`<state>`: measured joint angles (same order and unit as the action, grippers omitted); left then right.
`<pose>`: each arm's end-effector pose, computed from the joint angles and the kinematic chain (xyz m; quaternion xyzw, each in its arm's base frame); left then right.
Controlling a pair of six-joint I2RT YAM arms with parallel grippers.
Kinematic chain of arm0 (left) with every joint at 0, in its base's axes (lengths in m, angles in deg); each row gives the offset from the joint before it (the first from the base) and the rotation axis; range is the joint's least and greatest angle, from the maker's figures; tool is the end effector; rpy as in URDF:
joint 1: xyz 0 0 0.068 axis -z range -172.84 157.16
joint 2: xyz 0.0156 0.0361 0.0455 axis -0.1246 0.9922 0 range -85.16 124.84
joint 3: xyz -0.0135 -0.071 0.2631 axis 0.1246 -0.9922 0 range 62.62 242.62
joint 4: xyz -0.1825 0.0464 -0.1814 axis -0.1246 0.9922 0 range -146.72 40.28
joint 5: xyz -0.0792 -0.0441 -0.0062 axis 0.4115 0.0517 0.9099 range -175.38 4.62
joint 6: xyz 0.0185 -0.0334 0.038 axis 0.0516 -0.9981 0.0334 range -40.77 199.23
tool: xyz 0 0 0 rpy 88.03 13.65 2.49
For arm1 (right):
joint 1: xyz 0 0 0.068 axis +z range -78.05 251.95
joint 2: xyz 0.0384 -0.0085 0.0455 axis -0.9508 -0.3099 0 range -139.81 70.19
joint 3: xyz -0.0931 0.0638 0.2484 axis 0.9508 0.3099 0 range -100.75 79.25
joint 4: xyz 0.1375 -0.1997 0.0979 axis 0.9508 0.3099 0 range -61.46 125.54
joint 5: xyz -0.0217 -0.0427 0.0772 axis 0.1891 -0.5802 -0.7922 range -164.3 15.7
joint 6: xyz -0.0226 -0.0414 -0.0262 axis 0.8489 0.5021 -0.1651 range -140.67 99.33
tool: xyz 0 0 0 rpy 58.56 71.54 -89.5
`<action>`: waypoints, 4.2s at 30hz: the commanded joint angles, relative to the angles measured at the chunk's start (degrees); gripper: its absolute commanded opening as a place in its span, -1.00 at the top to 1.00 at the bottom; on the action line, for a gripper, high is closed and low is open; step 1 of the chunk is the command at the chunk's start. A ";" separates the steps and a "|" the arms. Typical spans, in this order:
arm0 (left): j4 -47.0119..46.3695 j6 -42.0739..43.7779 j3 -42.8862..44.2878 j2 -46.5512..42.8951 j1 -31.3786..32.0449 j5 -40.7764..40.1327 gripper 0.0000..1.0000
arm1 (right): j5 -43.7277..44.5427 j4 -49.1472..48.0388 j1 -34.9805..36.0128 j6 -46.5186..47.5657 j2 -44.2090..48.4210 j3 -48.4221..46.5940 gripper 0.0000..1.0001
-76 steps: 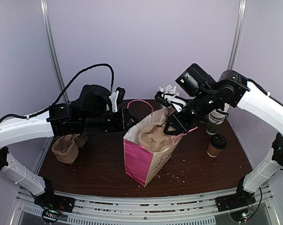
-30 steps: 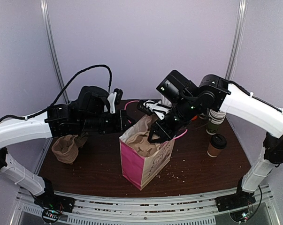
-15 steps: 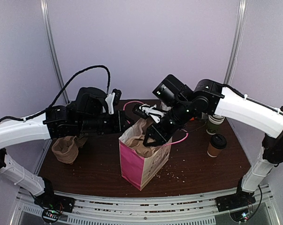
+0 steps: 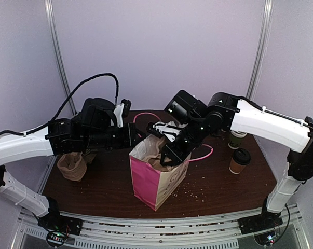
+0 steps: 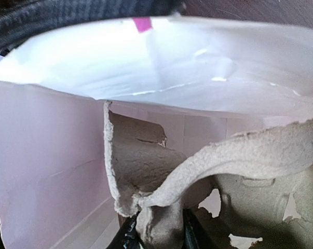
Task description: Pack the takeout coffee
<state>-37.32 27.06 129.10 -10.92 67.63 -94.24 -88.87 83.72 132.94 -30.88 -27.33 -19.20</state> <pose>0.1507 -0.2551 0.3442 0.0215 0.8515 -0.3959 0.3431 0.1675 0.3209 0.3513 -0.4399 0.8362 0.2754 0.1773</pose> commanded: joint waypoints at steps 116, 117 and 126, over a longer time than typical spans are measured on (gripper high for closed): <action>-1.39 -5.16 -1.02 -2.41 -0.79 -7.90 1.00 | -3.93 -6.83 -3.72 5.49 -12.01 2.66 0.43; -1.65 -5.07 -1.14 -2.31 -0.79 -7.49 1.00 | -3.63 -6.91 -3.72 5.21 -12.53 2.07 0.43; -2.78 -5.09 -1.35 -1.82 -0.79 -6.00 1.00 | -1.26 -8.39 -3.83 3.92 -16.51 -2.11 0.42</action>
<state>-38.39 21.43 126.76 -13.15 66.38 -102.42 -92.76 75.15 129.71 -25.29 -40.92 -20.66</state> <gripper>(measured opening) 0.010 0.288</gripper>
